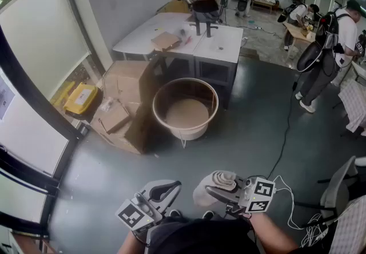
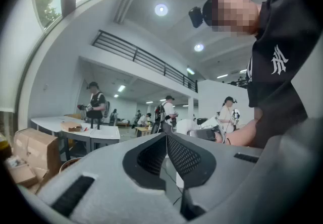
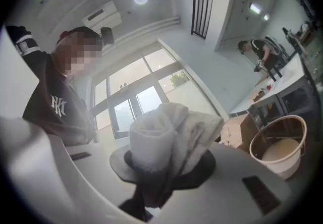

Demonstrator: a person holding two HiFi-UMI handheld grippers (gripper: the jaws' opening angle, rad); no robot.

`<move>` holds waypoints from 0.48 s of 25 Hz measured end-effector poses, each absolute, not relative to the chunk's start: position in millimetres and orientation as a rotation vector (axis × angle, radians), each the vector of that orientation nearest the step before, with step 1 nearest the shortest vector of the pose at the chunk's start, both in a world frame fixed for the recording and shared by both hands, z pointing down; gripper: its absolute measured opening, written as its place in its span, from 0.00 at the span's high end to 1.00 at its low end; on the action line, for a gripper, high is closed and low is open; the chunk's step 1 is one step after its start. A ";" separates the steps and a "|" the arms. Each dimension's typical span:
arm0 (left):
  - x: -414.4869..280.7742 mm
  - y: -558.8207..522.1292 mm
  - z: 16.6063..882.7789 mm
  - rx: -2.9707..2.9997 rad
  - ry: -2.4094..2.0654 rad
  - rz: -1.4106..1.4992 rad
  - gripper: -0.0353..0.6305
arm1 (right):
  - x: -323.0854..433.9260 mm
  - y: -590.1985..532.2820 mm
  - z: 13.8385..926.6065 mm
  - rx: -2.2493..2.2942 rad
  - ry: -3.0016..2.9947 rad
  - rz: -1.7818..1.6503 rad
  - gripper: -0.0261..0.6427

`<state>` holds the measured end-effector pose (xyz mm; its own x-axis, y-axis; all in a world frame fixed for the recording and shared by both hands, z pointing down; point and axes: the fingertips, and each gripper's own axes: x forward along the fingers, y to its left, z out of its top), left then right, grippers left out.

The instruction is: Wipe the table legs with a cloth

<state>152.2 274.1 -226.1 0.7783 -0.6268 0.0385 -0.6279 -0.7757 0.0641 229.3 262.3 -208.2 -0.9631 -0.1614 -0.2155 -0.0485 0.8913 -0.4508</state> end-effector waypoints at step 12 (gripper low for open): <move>157.9 287.7 -193.7 2.773 -1.037 0.025 0.94 | 242.5 251.3 -181.5 -0.107 2.820 -0.649 0.83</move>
<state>157.9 287.7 -193.7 0.7566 -0.6492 0.0785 -0.6522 -0.7405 0.1624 242.5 251.3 -181.5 -0.9672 -0.1256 -0.2206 -0.0165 0.8982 -0.4392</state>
